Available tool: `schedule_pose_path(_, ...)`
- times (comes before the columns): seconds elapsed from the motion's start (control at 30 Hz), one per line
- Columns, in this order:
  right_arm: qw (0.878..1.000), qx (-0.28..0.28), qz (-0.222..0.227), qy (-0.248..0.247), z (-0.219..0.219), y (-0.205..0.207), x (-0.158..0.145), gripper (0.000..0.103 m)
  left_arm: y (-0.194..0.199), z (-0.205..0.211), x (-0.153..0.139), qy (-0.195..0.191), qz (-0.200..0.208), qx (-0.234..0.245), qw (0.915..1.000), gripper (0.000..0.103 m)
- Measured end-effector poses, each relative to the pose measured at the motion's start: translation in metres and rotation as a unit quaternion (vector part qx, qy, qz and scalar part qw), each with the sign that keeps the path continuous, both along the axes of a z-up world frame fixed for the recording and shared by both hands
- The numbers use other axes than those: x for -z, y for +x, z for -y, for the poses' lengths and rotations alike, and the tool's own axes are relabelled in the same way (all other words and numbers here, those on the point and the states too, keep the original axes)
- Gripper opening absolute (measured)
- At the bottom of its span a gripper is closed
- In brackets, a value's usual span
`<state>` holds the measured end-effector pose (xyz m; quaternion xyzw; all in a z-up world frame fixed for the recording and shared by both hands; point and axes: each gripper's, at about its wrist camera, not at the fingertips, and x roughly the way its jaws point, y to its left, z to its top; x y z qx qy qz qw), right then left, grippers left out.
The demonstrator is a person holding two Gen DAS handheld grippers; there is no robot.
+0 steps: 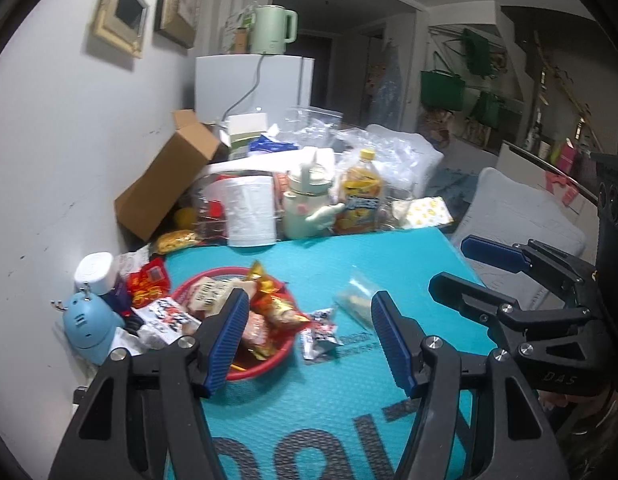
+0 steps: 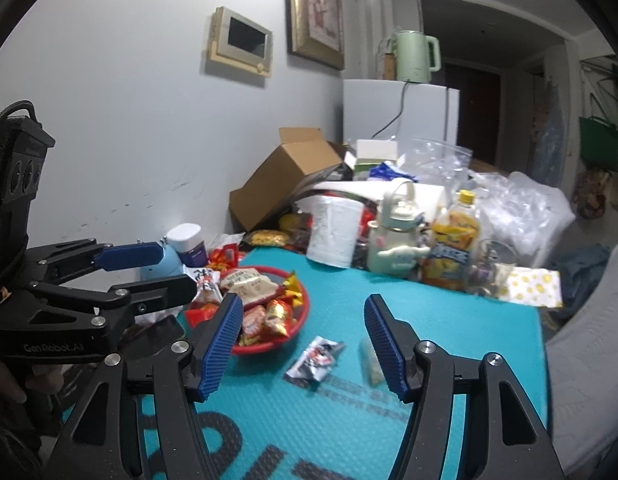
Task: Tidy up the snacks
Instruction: 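Move both open tools back toward the silver wrapper and clear bag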
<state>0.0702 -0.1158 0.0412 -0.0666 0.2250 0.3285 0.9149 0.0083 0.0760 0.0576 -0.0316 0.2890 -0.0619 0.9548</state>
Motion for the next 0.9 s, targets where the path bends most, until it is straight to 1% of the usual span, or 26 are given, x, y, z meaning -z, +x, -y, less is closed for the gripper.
schedule_pose_path(0.2,1.0,0.026,-0.006,0.0,0.025,-0.009,0.007,0.063,-0.002,0.026,0.009,-0.008,-0.011,0.029,0.9995,0.063)
schedule_pose_path(0.37,0.999,0.042,-0.022,0.002,0.041,-0.01,0.019,0.063,0.003,0.043,0.022,-0.016,-0.021,0.05,0.9984,0.063)
schedule_pose_path(0.57,0.997,0.052,-0.051,0.001,0.053,0.0,0.04,0.063,0.018,0.052,0.044,-0.025,-0.052,0.047,0.9972,0.063)
schedule_pose_path(0.73,0.996,0.053,-0.078,-0.001,0.055,0.019,0.059,0.063,0.034,0.051,0.062,-0.04,-0.078,0.042,0.9952,0.063)
schedule_pose_path(0.9,0.993,0.051,-0.103,-0.006,0.052,0.042,0.078,0.063,0.054,0.053,0.082,-0.04,-0.103,0.03,0.9934,0.063)
